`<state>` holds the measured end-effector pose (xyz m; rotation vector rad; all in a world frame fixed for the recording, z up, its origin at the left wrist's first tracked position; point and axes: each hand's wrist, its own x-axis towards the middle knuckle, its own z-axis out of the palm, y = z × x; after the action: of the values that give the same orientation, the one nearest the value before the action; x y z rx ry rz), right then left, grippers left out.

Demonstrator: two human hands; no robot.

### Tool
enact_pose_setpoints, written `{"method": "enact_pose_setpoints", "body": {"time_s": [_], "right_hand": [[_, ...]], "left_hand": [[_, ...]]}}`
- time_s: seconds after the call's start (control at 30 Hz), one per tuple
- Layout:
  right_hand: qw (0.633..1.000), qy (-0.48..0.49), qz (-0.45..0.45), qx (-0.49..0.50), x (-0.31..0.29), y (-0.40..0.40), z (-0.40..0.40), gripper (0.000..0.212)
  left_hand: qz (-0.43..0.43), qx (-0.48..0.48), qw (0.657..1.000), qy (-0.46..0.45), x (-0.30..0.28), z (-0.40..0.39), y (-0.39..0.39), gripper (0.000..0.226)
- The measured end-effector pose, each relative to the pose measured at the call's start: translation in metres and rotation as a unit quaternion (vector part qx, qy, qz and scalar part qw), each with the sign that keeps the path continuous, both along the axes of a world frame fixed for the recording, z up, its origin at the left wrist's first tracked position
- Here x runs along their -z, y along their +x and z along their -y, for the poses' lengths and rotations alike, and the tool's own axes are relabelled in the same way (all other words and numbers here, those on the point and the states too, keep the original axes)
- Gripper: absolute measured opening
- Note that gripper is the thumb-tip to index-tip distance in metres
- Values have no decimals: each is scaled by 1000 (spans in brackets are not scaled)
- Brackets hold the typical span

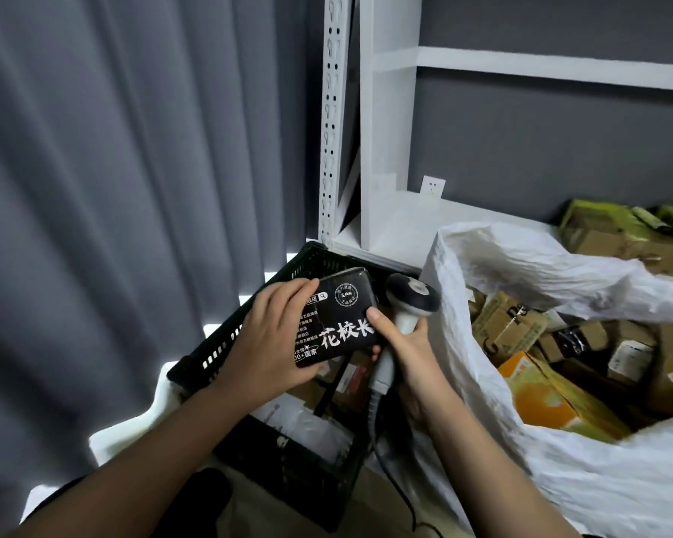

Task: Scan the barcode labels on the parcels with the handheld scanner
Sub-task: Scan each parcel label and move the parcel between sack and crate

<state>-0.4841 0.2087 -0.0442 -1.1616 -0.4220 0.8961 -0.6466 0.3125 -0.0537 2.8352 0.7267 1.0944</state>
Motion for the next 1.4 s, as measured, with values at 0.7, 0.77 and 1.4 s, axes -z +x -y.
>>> {"method": "enact_pose_setpoints", "body": {"time_s": [0.7, 0.77, 1.4], "right_hand": [[984, 87, 150, -52, 0, 0, 5, 76], [986, 92, 135, -44, 2, 0, 4, 74], [995, 93, 28, 25, -4, -2, -3, 86]], "left_hand": [[188, 101, 554, -805, -17, -26, -23, 80], [250, 87, 593, -761, -15, -25, -20, 90], [247, -13, 950, -190, 6, 12, 8, 102]]}}
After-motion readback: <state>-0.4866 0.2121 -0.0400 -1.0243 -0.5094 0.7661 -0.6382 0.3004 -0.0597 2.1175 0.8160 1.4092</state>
